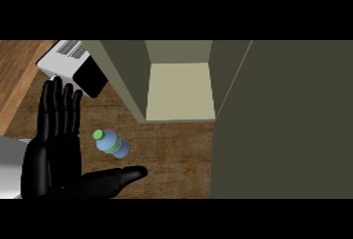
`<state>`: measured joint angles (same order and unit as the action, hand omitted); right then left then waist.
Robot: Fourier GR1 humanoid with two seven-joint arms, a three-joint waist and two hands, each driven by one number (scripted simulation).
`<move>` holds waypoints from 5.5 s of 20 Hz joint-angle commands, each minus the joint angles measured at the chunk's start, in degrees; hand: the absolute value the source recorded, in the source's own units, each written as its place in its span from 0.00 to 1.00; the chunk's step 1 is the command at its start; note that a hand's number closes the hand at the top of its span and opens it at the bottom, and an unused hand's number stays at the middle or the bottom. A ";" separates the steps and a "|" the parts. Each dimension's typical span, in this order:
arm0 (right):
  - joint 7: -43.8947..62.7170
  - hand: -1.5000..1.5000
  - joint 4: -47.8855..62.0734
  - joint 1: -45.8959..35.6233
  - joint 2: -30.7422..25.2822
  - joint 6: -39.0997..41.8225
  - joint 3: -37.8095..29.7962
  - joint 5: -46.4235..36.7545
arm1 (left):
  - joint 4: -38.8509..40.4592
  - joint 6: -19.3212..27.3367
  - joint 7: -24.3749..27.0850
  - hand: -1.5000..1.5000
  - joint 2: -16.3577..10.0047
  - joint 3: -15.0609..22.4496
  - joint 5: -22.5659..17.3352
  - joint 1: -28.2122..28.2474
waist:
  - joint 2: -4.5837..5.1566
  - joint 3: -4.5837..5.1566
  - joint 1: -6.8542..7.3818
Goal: Pick up the bottled water, place it into the cabinet and close the cabinet
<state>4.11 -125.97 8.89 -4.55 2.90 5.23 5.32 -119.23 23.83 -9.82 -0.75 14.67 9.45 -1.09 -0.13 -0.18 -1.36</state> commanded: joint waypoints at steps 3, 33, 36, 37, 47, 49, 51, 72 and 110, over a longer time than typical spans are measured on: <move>5.15 0.00 -8.97 8.50 -0.99 2.78 1.15 6.50 | -0.26 20.30 -11.32 0.00 0.73 15.85 7.45 -4.95 | -0.22 0.04 -0.06; 13.14 0.00 -24.65 19.50 -3.26 8.27 -8.69 21.01 | -4.23 33.91 -50.76 0.00 0.75 31.22 47.56 -11.24 | -0.30 0.13 0.43; 10.81 0.00 -22.76 18.52 -2.57 8.63 -9.45 20.00 | -6.79 33.61 -51.46 0.00 0.75 32.73 52.76 -6.70 | -0.42 0.11 1.05; 11.89 0.00 -25.27 21.60 -3.56 9.86 -10.46 21.49 | -7.67 32.11 -49.65 0.00 0.75 30.96 52.06 -5.91 | -0.39 0.16 0.59; 10.01 0.00 -25.33 23.58 -3.38 11.96 -10.75 21.76 | -7.75 35.14 -49.06 0.00 -4.07 27.93 45.77 2.34 | -0.11 0.28 0.22; 10.67 0.00 -25.09 23.36 -3.53 11.35 -11.69 22.80 | -4.96 38.34 -46.63 0.00 -5.35 30.09 44.88 4.57 | -0.06 0.32 0.22; 7.73 0.00 -25.13 26.71 -3.71 14.22 -12.46 23.53 | -5.66 37.08 -46.52 0.00 -7.75 24.79 40.92 2.09 | -0.06 0.29 -0.44; 0.93 0.00 -21.91 30.48 -2.85 17.99 -11.43 22.99 | 11.45 49.00 -22.74 0.00 -22.47 20.13 5.00 0.91 | 0.21 0.65 -0.54; -10.20 0.00 -21.73 42.97 -7.17 22.89 -15.24 26.69 | 59.19 -8.53 51.27 1.00 0.70 -12.57 -46.78 0.30 | 0.34 0.53 -0.35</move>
<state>-10.81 -136.68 48.27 -10.30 27.19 -7.74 24.24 -65.76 22.07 36.03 -0.78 4.64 -32.23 1.59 0.14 0.38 -1.63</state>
